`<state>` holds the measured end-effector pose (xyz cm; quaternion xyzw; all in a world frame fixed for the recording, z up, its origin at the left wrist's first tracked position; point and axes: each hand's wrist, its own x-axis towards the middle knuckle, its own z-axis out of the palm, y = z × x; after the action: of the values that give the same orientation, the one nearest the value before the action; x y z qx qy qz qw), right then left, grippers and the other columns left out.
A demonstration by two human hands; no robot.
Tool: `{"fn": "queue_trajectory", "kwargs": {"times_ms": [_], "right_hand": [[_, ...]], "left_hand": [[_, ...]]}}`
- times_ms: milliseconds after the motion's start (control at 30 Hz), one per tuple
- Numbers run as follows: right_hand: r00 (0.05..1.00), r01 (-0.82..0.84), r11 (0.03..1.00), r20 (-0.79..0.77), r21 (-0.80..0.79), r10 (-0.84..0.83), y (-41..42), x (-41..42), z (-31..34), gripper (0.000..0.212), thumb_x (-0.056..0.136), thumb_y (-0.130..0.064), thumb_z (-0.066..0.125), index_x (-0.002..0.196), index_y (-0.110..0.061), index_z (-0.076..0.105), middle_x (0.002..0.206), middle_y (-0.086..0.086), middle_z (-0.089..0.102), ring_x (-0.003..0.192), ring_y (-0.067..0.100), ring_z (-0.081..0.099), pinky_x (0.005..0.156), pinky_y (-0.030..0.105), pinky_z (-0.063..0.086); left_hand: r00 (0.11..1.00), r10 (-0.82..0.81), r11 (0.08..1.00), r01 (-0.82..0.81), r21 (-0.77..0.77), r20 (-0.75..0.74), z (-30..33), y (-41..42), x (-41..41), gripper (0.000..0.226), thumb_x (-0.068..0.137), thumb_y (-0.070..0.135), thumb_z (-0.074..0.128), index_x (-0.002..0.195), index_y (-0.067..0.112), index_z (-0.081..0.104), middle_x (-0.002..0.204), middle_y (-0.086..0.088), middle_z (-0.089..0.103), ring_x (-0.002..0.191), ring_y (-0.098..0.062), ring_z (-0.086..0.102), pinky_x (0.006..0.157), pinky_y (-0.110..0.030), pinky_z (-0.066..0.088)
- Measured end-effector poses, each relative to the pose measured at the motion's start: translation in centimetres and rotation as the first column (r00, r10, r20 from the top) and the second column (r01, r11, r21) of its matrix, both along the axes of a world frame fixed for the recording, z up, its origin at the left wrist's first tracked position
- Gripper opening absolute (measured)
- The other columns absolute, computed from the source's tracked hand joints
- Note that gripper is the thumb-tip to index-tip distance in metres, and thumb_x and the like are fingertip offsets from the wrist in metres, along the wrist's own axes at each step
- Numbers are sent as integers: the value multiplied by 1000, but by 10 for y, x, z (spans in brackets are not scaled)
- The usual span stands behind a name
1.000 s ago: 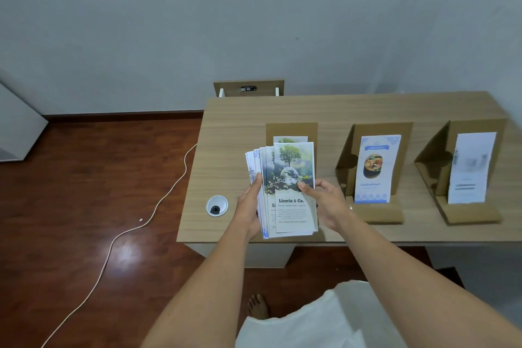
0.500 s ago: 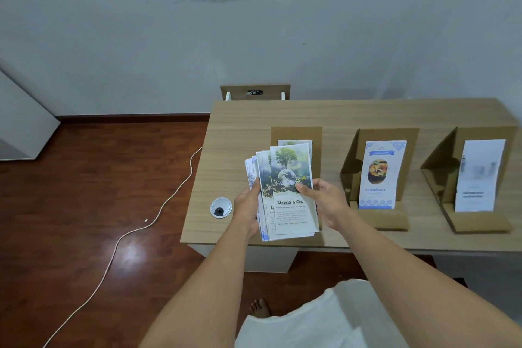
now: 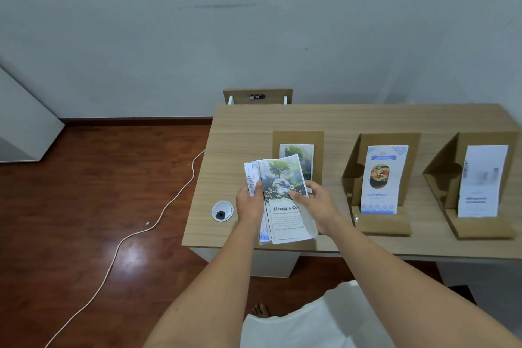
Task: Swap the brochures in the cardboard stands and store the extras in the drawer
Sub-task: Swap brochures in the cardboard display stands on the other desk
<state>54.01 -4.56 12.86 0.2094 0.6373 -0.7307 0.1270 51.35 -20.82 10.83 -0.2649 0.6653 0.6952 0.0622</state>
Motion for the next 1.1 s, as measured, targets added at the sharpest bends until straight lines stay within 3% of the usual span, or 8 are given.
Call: {"fn": "queue_trajectory", "kwargs": {"times_ms": [267,433,600,700,767,867,1000,1100], "right_hand": [[1000,-4,999,-17,45,5,1,1,-6,42,86,-12,80,124,-13,63,109,14,77,98,31,76,84,50,63],[992,-114,992,-47,48,116,6,3,1,54,85,-10,80,134,-21,61,109,6,79,100,27,76,89,51,61],[981,-171,983,-86,67,176,7,3,8,82,85,-8,80,154,-29,41,123,6,74,114,27,71,100,53,55],[982,-170,983,-71,68,175,7,5,9,97,85,-5,79,161,-29,23,127,6,71,116,26,69,102,51,54],[982,-171,983,-66,72,175,7,6,8,100,85,-4,79,162,-29,21,128,6,71,117,25,69,103,50,54],[983,-161,984,-73,77,167,7,7,8,97,84,-3,80,159,-30,26,128,4,70,115,23,70,97,43,58],[984,-142,982,-87,128,153,4,7,8,85,81,-2,81,148,-34,39,119,-3,72,102,11,74,72,21,61],[988,-133,980,-61,147,144,-2,7,7,79,80,1,82,139,-33,42,120,0,70,105,14,71,69,20,59]], "left_hand": [[1000,-18,1000,18,-1,24,3,3,-2,11,99,27,70,95,21,62,106,-11,78,102,-34,76,92,-54,62],[999,-9,999,8,37,42,2,1,-1,9,98,24,72,96,20,65,105,-12,79,103,-35,76,87,-50,62],[999,9,997,-13,80,48,2,3,2,15,97,24,74,106,13,68,108,-13,79,104,-35,76,90,-50,63],[999,8,997,-12,76,52,4,2,2,12,98,23,73,103,14,67,109,-16,78,105,-37,75,89,-50,62],[999,-2,998,-1,62,49,5,2,2,9,98,23,73,99,17,66,111,-16,78,107,-38,75,92,-53,61],[999,-6,998,4,59,44,6,2,4,7,99,23,71,98,20,66,112,-14,78,108,-36,74,96,-52,61],[1000,-28,999,28,29,12,4,1,8,7,100,22,70,102,18,64,113,-14,77,109,-35,74,96,-52,60],[998,-54,998,54,-27,-10,3,-1,9,8,101,24,68,103,19,62,112,-11,76,107,-32,73,93,-48,60]]}}
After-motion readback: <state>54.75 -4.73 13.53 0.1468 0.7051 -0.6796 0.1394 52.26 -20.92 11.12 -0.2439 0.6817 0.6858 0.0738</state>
